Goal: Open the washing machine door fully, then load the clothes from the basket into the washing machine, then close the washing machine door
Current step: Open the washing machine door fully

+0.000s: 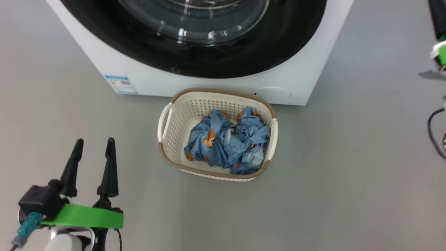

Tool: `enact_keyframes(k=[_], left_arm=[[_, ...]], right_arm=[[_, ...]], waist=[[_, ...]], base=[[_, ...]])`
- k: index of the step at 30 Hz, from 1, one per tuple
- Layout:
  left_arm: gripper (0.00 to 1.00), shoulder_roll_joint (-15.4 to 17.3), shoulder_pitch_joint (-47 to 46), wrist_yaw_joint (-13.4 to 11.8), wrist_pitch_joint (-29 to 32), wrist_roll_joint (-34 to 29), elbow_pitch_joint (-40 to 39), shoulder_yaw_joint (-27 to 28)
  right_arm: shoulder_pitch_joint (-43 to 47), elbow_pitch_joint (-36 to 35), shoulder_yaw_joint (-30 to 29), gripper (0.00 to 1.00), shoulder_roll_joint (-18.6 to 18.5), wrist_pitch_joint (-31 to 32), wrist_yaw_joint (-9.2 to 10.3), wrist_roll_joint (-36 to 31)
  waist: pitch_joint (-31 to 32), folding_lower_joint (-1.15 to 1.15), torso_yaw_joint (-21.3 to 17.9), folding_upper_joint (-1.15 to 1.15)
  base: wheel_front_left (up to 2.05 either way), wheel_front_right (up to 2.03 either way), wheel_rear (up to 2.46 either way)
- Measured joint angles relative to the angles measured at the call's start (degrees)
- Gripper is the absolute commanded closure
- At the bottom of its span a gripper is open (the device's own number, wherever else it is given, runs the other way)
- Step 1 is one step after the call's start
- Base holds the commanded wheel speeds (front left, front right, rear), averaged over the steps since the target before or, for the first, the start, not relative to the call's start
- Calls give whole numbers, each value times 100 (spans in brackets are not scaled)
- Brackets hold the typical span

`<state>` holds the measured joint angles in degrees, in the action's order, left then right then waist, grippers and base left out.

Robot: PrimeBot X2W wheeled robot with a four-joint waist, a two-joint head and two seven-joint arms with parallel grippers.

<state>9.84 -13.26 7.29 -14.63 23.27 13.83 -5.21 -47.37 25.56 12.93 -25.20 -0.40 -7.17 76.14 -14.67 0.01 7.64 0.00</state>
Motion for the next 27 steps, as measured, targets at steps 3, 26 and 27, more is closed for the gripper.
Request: enact_keyframes(k=[3,26,27], left_arm=[[0,-4,-81,0,0,21,-16,-1],[0,-192,-243,0,-1,147,-84,16],[0,-199,-264,0,-1,147,-84,16]], right_arm=[[-190,7,34,100,-77,202,0,313],[-1687,760,198,100,-320,1673,0,1327],[-1738,790,193,100,-337,1739,0,1370]], waist=[[-112,0,109,0],[-918,0,815,0],[-946,0,839,0]], base=[[0,0,0],[0,0,0],[0,0,0]])
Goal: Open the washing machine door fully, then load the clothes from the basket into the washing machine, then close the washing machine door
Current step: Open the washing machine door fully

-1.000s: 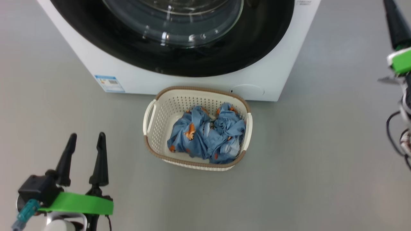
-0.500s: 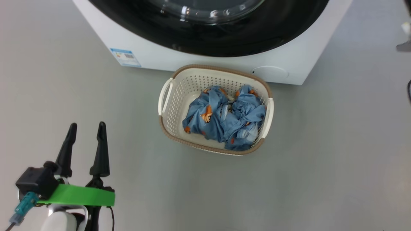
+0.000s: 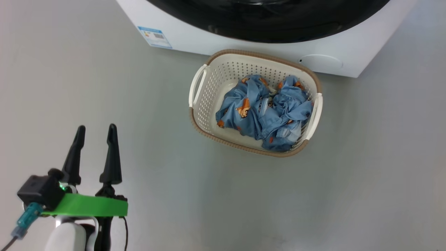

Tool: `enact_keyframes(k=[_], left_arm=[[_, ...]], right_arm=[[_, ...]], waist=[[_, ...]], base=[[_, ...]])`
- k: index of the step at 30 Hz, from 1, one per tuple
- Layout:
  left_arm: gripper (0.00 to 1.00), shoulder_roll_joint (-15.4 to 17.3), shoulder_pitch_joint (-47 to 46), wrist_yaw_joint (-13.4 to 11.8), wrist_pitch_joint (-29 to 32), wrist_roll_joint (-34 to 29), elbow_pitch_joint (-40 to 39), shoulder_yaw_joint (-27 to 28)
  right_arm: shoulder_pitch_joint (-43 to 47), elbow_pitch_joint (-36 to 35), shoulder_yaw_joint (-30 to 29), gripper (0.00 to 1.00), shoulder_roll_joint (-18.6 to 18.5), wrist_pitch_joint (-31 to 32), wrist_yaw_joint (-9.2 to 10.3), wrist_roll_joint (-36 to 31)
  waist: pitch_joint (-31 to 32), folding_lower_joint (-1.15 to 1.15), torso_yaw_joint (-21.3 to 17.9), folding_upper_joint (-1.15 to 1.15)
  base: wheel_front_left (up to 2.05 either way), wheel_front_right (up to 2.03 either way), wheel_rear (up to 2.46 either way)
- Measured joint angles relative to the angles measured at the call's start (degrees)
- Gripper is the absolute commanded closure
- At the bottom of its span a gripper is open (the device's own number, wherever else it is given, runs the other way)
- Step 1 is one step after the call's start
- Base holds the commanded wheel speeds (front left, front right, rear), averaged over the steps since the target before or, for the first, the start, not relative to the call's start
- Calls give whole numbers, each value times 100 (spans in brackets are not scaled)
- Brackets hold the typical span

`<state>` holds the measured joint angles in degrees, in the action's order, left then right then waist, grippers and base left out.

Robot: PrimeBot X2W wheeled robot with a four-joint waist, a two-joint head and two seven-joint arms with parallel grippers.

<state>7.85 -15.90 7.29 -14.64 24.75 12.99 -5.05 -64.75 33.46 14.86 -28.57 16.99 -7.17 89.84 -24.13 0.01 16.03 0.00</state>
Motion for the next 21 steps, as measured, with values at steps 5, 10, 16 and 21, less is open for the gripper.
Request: enact_keyframes(k=[5,10,16,21], left_arm=[[0,-38,-72,0,0,1,-43,15],[0,-77,-75,1,0,1,-49,15],[0,-145,-86,7,0,43,-49,9],[0,-151,-87,7,0,44,-48,13]], right_arm=[[-202,243,27,100,-36,357,0,40],[-392,386,132,100,-42,702,1,98],[-633,531,143,100,-45,776,1,98],[-771,769,174,100,-73,875,1,79]], waist=[[-113,0,93,0],[-191,0,147,0],[-259,0,215,0],[-310,0,283,0]], base=[[0,0,0],[0,0,0],[0,0,0],[0,0,0]])
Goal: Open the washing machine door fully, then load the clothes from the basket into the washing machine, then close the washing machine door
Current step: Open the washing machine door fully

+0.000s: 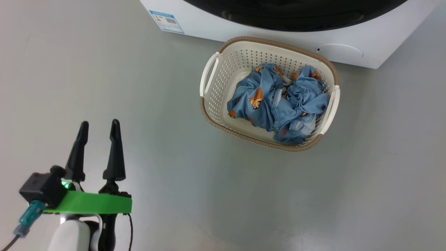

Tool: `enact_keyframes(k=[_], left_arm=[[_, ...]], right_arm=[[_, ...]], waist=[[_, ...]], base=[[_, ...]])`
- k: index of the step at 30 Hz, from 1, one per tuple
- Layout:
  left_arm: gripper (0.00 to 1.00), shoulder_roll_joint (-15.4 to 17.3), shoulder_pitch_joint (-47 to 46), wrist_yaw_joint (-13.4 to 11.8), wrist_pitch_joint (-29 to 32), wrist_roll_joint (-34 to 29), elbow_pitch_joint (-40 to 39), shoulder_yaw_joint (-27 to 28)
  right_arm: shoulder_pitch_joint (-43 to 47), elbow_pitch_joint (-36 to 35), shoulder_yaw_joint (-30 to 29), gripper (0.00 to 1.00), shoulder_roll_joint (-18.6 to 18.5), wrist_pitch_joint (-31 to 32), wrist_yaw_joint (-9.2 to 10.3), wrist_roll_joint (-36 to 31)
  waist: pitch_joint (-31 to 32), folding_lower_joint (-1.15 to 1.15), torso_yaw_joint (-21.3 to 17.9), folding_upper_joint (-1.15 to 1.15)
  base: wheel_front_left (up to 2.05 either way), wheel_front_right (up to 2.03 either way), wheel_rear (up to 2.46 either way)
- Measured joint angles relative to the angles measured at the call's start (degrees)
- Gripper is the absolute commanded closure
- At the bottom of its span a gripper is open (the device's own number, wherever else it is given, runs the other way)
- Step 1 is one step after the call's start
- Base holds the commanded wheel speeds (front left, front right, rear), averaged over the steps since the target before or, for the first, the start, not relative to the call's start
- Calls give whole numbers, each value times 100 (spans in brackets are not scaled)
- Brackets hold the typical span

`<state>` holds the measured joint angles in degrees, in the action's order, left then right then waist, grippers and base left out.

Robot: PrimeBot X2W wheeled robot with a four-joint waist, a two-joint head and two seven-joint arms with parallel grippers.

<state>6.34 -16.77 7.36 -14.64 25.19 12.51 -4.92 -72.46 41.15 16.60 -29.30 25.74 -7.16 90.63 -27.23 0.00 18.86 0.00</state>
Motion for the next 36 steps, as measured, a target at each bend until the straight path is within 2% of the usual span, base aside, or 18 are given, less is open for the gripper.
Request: enact_keyframes(k=[16,22,30,36], left_arm=[[0,-18,0,0,0,7,27,27],[0,2,5,0,0,-8,35,171],[0,41,147,0,0,-108,38,364],[0,179,465,0,0,-293,37,382]], right_arm=[[-34,52,305,100,-3,892,2,79],[459,-174,396,100,27,1148,2,177],[1252,-621,564,100,404,1466,1,320],[1857,-913,530,100,398,1558,2,526]], waist=[[74,0,-19,0],[311,0,-64,0],[726,-1,-97,0],[1081,-1,-77,0]], base=[[0,0,0],[0,0,0],[0,0,0],[0,0,0]])
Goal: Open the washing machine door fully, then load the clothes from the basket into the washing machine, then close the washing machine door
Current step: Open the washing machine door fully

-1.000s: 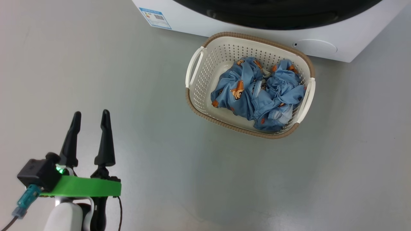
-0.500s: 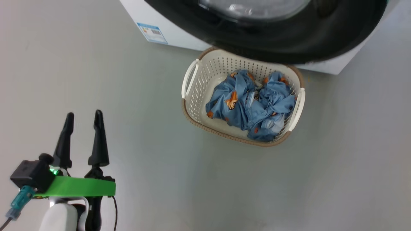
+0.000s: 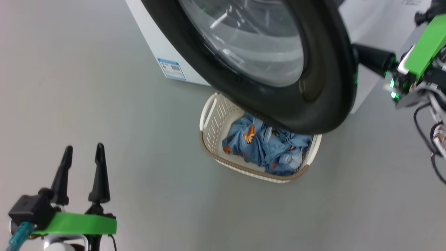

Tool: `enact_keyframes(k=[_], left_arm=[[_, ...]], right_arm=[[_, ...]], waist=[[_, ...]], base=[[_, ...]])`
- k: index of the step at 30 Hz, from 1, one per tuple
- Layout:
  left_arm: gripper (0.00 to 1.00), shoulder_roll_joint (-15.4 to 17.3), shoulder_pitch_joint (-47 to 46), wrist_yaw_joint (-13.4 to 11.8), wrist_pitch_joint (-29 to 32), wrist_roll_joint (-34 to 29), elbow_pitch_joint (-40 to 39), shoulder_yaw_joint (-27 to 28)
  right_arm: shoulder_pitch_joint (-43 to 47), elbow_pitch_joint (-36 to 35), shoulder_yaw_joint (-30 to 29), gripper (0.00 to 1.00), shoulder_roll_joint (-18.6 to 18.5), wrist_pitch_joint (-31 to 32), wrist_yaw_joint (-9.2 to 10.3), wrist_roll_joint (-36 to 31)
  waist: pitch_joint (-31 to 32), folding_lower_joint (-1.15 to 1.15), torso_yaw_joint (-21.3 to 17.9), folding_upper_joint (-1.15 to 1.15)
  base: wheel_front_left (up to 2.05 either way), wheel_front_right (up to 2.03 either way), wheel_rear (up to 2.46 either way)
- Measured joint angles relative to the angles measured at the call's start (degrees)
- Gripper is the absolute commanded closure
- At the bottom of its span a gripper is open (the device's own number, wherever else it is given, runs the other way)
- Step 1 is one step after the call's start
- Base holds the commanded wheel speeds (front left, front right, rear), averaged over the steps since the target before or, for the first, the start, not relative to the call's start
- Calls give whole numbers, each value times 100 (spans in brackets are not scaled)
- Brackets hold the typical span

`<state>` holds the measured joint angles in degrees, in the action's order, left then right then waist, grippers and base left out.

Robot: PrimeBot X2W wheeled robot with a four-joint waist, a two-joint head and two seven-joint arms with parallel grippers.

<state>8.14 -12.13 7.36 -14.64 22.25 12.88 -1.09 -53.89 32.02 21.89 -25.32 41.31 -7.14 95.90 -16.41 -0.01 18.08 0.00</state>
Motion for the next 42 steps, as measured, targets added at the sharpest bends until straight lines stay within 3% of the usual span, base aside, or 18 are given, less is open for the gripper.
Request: enact_keyframes(k=[12,42], left_arm=[[0,115,393,0,0,-76,32,12],[0,527,670,1,0,79,71,-441]], right_arm=[[1014,-324,-122,100,134,153,-1,145],[1924,-583,-237,100,890,589,-1,319]], waist=[[698,-1,203,0],[1263,0,1271,0]], base=[[0,0,0],[0,0,0]])
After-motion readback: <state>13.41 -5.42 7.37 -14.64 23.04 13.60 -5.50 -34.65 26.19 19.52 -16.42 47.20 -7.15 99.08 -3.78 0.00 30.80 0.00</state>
